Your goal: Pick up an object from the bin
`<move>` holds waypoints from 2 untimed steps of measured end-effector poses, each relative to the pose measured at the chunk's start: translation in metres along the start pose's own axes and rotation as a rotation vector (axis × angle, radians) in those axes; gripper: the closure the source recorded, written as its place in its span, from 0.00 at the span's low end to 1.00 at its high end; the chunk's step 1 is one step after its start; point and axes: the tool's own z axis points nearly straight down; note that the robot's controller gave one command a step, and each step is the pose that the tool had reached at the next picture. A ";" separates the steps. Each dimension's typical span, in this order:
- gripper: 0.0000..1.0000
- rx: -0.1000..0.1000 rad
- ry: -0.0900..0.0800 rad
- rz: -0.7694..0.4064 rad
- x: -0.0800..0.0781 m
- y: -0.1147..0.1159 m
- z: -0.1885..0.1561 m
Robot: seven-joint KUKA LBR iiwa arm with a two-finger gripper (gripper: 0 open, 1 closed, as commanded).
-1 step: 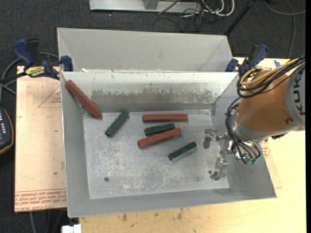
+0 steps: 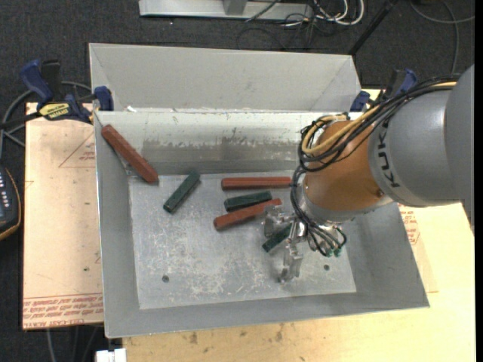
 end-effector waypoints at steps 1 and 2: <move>1.00 0.004 -0.003 0.007 0.000 -0.005 -0.003; 1.00 0.005 -0.007 0.397 -0.004 -0.023 -0.019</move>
Offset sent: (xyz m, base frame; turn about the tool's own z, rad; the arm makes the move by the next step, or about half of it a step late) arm 0.0000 0.0000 0.0000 0.0000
